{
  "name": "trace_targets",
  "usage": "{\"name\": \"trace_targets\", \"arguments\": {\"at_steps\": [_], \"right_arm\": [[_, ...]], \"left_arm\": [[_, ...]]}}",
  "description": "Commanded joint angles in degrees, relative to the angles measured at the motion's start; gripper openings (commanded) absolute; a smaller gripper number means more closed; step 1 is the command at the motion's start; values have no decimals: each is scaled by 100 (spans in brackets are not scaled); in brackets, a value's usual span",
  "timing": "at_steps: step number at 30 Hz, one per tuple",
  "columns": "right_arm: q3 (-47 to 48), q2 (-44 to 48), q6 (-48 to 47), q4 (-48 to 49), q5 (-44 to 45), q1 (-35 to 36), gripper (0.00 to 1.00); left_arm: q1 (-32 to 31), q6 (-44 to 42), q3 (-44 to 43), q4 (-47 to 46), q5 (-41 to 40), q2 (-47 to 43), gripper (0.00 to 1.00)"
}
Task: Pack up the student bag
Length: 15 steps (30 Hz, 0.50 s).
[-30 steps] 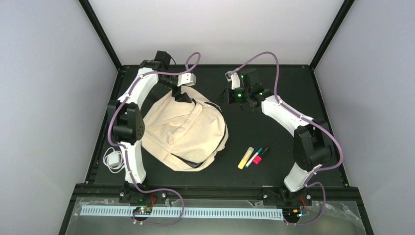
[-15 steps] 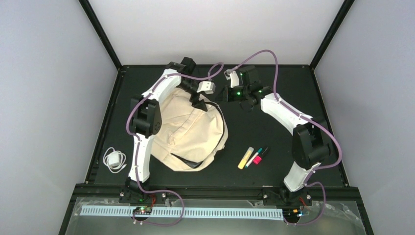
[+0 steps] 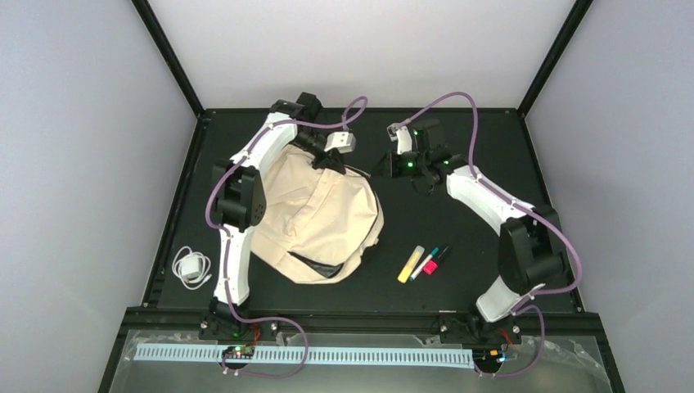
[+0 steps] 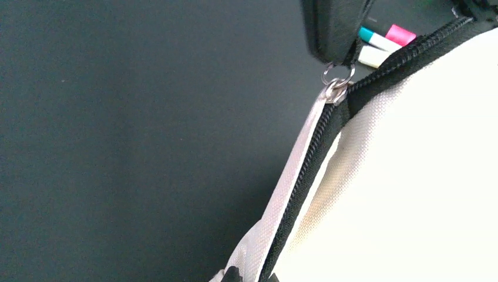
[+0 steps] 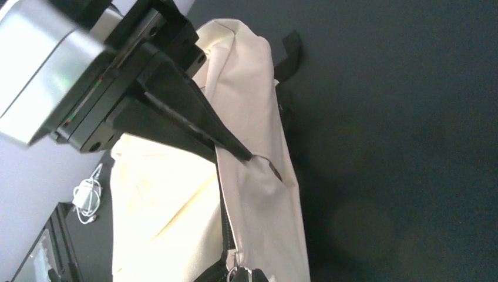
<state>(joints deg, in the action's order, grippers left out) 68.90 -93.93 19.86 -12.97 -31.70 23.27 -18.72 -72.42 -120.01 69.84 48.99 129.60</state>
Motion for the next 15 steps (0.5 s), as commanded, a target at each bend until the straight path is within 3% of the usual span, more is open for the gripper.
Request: {"name": "trace_targets", "arguments": {"at_steps": [1,10,15], "right_arm": [[-368,535,-45,-187,-90,-165,1],[-367,915,17,-276,-478,-166,1],[-658,1146,-322,-653,-674,-165,1]], "left_arm": [[792,202,-106,-151,-244,-355,2],[1199,478,-76,-350,-21,-745,2],[1367,1531,-49,-1153,36,-899,1]]}}
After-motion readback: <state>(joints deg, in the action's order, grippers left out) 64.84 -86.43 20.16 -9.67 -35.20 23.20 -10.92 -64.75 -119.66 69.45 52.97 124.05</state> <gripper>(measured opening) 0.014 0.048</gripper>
